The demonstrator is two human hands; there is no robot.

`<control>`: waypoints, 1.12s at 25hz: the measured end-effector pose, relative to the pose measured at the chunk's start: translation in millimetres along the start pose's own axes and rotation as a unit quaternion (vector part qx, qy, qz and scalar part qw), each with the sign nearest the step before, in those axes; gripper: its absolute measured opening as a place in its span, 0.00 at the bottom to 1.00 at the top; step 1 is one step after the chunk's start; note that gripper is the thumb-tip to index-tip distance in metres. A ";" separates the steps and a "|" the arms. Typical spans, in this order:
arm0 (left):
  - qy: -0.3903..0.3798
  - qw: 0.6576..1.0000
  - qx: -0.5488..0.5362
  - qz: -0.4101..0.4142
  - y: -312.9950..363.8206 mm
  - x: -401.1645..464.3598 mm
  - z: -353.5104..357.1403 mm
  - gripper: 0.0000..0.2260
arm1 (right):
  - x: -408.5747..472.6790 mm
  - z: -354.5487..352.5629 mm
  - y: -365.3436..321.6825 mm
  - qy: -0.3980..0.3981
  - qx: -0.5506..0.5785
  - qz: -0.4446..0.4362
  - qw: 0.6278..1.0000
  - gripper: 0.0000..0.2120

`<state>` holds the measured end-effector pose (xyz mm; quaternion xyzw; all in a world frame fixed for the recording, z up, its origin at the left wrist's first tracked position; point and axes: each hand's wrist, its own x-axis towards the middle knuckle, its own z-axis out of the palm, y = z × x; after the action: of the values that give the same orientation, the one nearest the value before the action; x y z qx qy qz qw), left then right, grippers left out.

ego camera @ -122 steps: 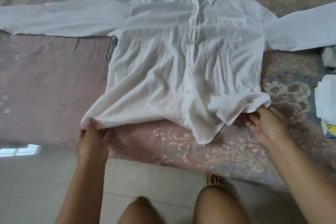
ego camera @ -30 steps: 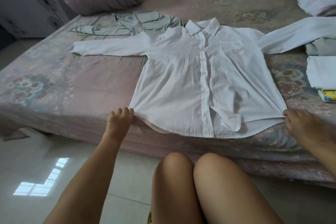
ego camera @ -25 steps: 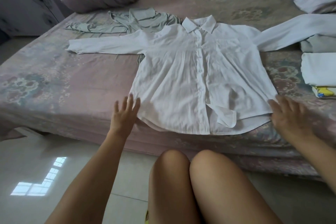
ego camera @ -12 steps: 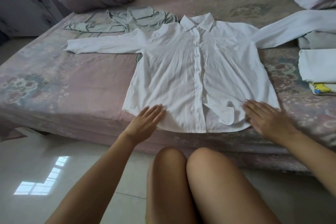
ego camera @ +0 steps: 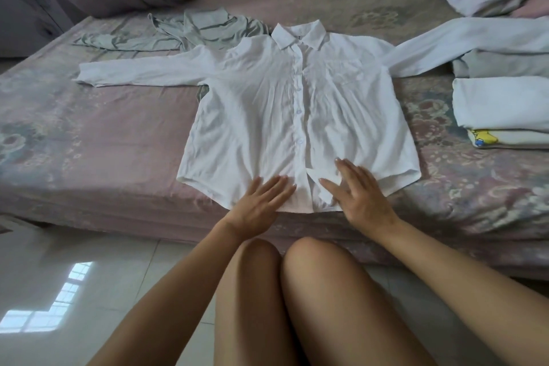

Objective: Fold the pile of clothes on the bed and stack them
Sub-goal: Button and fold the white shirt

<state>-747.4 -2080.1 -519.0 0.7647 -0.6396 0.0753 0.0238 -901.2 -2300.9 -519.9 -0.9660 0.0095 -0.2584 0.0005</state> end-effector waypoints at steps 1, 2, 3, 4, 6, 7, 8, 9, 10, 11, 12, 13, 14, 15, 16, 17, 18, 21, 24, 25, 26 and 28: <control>-0.005 1.000 0.005 -0.005 -1.0 -1.7 -0.1 0.31 | -1.3 -2.6 -5.8 -0.022 0.036 0.039 0.998 0.26; -0.023 0.999 0.009 -0.020 1.3 -0.9 -2.2 0.34 | -1.0 -6.6 -12.1 -0.046 0.059 0.066 0.995 0.28; -0.045 0.998 0.009 -0.049 7.6 3.2 -6.5 0.38 | 1.6 -10.3 -16.9 -0.066 0.066 0.081 0.992 0.30; -0.072 0.994 0.004 -0.082 16.5 9.1 -10.6 0.40 | 6.1 -13.1 -20.7 -0.080 0.061 0.086 0.991 0.31; -0.084 0.991 -0.004 -0.108 30.0 19.4 -9.8 0.34 | 11.8 -13.1 -26.2 -0.088 0.042 0.074 0.993 0.31; -0.066 0.993 -0.015 -0.100 31.2 20.5 -7.6 0.29 | 13.3 -12.2 -26.8 -0.084 0.044 0.055 0.994 0.28; -0.032 0.994 -0.043 -0.093 29.2 19.7 -5.9 0.26 | 13.9 -10.1 -26.4 -0.076 0.049 0.030 0.995 0.23; 0.025 0.989 -0.106 -0.103 26.5 17.3 -2.9 0.24 | 12.7 -7.5 -25.0 -0.059 0.067 0.008 0.996 0.20; 0.066 0.969 -0.191 -0.142 25.2 14.2 -5.8 0.23 | 12.1 -6.5 -24.7 -0.046 0.105 -0.002 0.993 0.19; 0.080 0.943 -0.265 -0.187 25.1 11.5 -9.8 0.21 | 11.9 -5.8 -25.1 -0.036 0.139 -0.011 0.990 0.20; 0.089 0.918 -0.316 -0.221 26.1 10.3 -14.7 0.20 | 12.8 -7.2 -26.9 -0.043 0.142 -0.034 0.988 0.22; 0.092 0.910 -0.329 -0.234 27.1 11.8 -19.0 0.19 | 12.6 -6.9 -30.1 -0.064 0.121 -0.075 0.988 0.23; 0.082 0.912 -0.335 -0.225 28.6 14.0 -23.2 0.20 | 11.8 -7.6 -32.6 -0.099 0.084 -0.134 0.982 0.24; 0.059 0.925 -0.317 -0.199 31.0 16.7 -24.8 0.22 | 9.8 -8.5 -31.6 -0.134 0.052 -0.171 0.975 0.25; 0.027 0.940 -0.290 -0.176 32.9 18.5 -24.2 0.26 | 7.8 -11.7 -27.2 -0.159 0.042 -0.179 0.970 0.24; -0.012 0.963 -0.223 -0.153 33.4 20.6 -24.0 0.28 | 6.9 -14.9 -20.0 -0.161 0.045 -0.166 0.972 0.21; -0.043 0.981 -0.141 -0.127 33.1 21.3 -19.9 0.29 | 5.9 -18.5 -8.7 -0.156 0.056 -0.137 0.977 0.18; -0.154 0.985 0.010 -0.083 35.6 14.7 -12.8 0.31 | -2.4 -34.1 35.5 -0.187 -0.019 0.023 0.982 0.25; -0.100 0.993 0.017 -0.068 28.9 26.6 -21.4 0.29 | -22.8 -38.3 79.3 -0.287 -0.027 0.107 0.951 0.39; -0.082 0.993 0.008 -0.082 26.7 37.8 -27.4 0.29 | -25.1 -40.7 86.5 -0.286 -0.023 0.102 0.953 0.39; -0.075 0.992 -0.002 -0.102 24.6 50.8 -32.4 0.29 | -23.1 -43.4 92.1 -0.285 -0.033 0.093 0.953 0.36; -0.129 0.979 -0.033 -0.157 28.9 71.5 -32.2 0.28 | -24.2 -47.8 102.5 -0.288 -0.061 0.085 0.952 0.31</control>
<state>-766.3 -2150.8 -478.5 0.8577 -0.5113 -0.0498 -0.0217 -947.9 -2402.8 -491.2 -0.9932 0.1063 0.0328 -0.0337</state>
